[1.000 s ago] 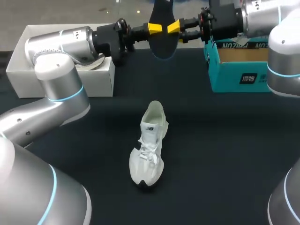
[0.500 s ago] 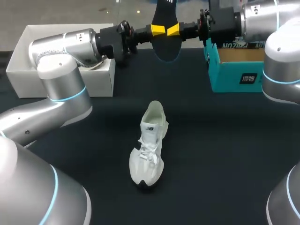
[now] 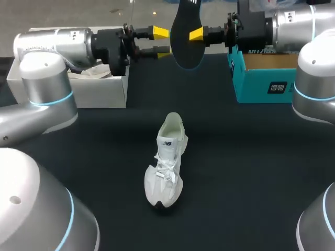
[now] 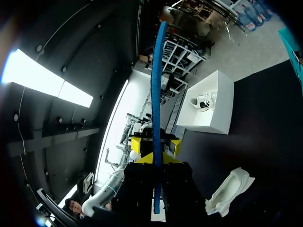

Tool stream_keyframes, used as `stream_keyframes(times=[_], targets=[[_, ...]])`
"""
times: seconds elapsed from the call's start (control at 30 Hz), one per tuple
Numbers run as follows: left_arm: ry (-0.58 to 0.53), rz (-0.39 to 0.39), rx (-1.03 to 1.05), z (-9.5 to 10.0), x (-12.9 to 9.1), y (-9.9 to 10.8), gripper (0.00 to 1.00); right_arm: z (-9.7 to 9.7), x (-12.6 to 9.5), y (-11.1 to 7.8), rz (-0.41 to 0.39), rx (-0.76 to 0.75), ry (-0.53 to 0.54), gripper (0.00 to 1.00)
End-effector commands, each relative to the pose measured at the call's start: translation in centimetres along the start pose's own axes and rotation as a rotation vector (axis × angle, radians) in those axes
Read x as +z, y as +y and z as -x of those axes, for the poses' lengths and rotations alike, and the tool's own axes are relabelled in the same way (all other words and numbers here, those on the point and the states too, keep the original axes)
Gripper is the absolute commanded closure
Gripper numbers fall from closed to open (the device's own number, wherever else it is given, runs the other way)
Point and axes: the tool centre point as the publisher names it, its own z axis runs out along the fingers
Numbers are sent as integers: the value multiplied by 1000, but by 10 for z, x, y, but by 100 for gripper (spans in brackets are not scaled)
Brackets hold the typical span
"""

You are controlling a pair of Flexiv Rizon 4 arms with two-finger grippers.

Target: Take the shoe out of the shoebox, open the shoe tongue, remove and reinsert the insole, then place the shoe into the shoebox

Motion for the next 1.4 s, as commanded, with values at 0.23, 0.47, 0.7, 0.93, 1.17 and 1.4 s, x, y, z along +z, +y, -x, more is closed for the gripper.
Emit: stream_keyframes(times=[0.23, 0.47, 0.7, 0.93, 1.17, 1.4], targets=[[248, -286, -206, -2, -109, -49, 0, 1, -7, -9, -3, 0, -7, 100], [320, -441, -126, -24, -145, -40, 0, -2, -5, -19, -22, -24, -1, 100], [333, -428, -123, -40, -156, -25, 0, -5, -7, -26, 4, -74, 0, 100], [329, -435, -107, -60, -151, -20, 0, -1, -9, -25, 61, -152, -16, 100], [394, -400, -102, -70, -144, -15, 0, 8, -9, -24, 82, -263, -7, 100], [394, -400, -102, -70, -144, -15, 0, 14, -11, -26, 83, -280, -24, 100]])
